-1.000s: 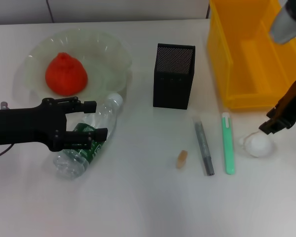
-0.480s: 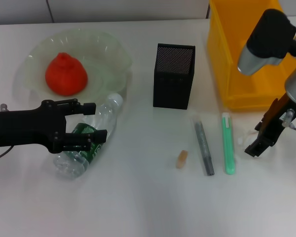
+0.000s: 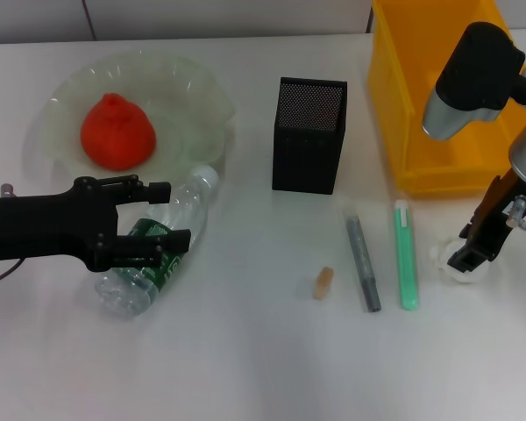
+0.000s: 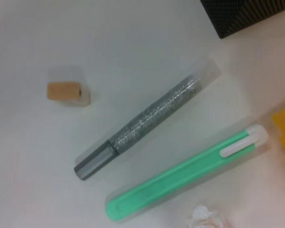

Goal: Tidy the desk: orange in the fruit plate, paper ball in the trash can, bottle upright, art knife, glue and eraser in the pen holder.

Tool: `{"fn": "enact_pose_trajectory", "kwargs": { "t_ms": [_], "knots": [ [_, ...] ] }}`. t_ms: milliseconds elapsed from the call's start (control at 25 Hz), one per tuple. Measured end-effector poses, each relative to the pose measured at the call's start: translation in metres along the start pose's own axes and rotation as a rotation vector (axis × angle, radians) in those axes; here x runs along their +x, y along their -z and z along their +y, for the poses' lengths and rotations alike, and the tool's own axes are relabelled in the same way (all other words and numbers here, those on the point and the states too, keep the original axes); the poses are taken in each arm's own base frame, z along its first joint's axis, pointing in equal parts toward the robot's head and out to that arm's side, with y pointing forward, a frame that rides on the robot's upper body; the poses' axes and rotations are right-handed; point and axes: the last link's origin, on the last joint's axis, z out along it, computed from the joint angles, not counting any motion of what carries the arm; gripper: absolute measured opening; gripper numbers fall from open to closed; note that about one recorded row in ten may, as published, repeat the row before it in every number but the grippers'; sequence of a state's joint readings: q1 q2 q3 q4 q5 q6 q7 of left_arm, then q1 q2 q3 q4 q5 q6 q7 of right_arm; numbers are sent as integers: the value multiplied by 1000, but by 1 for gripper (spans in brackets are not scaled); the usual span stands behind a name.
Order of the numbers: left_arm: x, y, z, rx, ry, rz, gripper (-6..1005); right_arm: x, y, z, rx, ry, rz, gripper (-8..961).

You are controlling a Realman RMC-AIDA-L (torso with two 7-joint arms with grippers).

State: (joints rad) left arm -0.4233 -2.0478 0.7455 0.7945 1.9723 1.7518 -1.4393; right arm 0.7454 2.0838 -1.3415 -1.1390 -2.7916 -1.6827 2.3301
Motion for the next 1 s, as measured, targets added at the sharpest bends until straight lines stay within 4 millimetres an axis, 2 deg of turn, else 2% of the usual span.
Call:
{"fn": "enact_pose_trajectory", "kwargs": {
  "t_ms": [40, 280, 360, 400, 480, 520, 560, 600, 640, 760, 800, 880, 1000],
  "knots": [
    [0, 0, 0, 0, 0, 0, 814, 0, 0, 0, 1, 0, 0, 443],
    [0, 0, 0, 0, -1, 2, 812, 1, 8, 0, 10, 0, -12, 411],
    [0, 1, 0, 1, -1, 1, 812, 1, 23, -1, 38, 2, -47, 411],
    [0, 1, 0, 1, -1, 1, 812, 1, 23, -1, 38, 2, -47, 411],
    [0, 1, 0, 3, -1, 2, 811, 3, 47, -3, 82, -8, -108, 410],
    [0, 1, 0, 4, -1, 2, 811, 4, 65, -5, 124, -21, -162, 410],
    [0, 1, 0, 4, -1, 2, 811, 4, 65, -5, 124, -21, -162, 410],
    [0, 2, 0, 4, 2, 2, 811, 7, 89, -10, 192, -45, -240, 410],
    [0, 2, 0, 4, 2, 2, 811, 7, 89, -10, 192, -45, -240, 410],
    [1, 2, 0, 3, 18, 0, 810, 13, 109, -18, 273, -95, -315, 410],
    [4, 2, -1, 6, 49, 0, 810, 14, 111, -27, 334, -138, -351, 410],
    [7, 2, -1, 8, 69, -1, 809, 15, 108, -32, 360, -156, -367, 410],
    [21, -1, 0, 11, 118, -37, 809, 12, 88, -42, 394, -170, -411, 409]
  ]
}}
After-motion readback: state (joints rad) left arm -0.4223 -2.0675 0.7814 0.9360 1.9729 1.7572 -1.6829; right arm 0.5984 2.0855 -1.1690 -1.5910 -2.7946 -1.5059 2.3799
